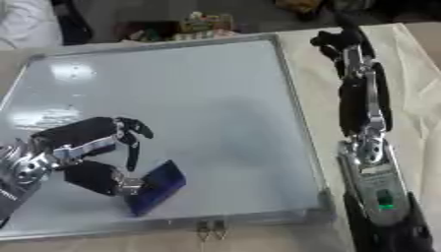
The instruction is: Wipe the whiteboard clean with a brush.
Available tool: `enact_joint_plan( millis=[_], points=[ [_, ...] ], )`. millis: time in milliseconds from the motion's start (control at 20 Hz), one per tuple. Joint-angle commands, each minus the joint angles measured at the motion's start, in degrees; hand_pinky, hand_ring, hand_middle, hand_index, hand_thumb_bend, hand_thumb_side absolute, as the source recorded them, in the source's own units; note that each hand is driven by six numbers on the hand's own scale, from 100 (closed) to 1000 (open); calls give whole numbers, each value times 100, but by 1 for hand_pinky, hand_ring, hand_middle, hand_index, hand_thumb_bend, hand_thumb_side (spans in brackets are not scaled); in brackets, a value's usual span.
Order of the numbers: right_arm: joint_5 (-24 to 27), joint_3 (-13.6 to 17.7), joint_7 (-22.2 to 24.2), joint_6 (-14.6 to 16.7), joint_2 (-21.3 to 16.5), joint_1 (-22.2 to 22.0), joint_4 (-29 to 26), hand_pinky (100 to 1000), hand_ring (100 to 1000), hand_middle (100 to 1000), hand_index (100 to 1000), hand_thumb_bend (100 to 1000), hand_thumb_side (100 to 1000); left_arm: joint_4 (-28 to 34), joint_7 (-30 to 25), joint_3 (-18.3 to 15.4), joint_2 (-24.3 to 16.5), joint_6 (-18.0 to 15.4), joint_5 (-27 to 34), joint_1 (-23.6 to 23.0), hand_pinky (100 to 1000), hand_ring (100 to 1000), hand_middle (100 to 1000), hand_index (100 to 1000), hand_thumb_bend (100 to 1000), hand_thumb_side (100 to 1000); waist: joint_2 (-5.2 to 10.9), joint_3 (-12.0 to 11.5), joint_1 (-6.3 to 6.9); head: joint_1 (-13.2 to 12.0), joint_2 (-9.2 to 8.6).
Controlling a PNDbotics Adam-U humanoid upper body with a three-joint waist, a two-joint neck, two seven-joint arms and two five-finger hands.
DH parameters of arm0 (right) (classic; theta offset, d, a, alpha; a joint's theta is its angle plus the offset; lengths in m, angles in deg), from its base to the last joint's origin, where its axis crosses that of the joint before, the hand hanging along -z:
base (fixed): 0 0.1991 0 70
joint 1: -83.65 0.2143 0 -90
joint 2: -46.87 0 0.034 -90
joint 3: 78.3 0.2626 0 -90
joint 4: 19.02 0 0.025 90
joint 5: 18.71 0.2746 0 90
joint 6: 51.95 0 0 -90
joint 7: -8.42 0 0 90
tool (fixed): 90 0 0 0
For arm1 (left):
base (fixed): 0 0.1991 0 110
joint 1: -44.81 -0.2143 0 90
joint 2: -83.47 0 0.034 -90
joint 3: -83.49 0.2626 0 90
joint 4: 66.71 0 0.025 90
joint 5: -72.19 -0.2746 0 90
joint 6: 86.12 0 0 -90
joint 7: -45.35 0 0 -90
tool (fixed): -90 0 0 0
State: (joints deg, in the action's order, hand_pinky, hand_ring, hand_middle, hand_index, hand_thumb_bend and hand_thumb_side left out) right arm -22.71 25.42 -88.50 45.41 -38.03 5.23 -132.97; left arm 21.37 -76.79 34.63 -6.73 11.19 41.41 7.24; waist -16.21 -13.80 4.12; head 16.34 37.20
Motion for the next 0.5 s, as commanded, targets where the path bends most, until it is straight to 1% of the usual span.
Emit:
enact_joint_plan(
  millis=[50,200,300,500],
  points=[
    [-47,31,29,2,-105,33,-64,873,865,625,933,102,1000,124,30,-57,-8,-35,-44,65,983,863,697,496,706,863,132,-23,-1,32,40],
    [-52,38,33,1,-114,25,-64,873,865,625,933,101,1000,96,60,-59,47,-26,-86,10,978,814,624,512,709,848,135,-46,17,54,48],
    [-61,47,27,0,-125,17,-64,873,865,625,933,102,1000,77,109,-76,124,-33,-156,-52,970,783,588,510,691,828,134,-67,32,84,58],
    [-67,50,25,4,-132,13,-64,873,864,623,933,101,1000,-58,247,-121,295,-123,-403,-181,968,791,601,502,683,812,131,-85,39,95,63]
  ],
)
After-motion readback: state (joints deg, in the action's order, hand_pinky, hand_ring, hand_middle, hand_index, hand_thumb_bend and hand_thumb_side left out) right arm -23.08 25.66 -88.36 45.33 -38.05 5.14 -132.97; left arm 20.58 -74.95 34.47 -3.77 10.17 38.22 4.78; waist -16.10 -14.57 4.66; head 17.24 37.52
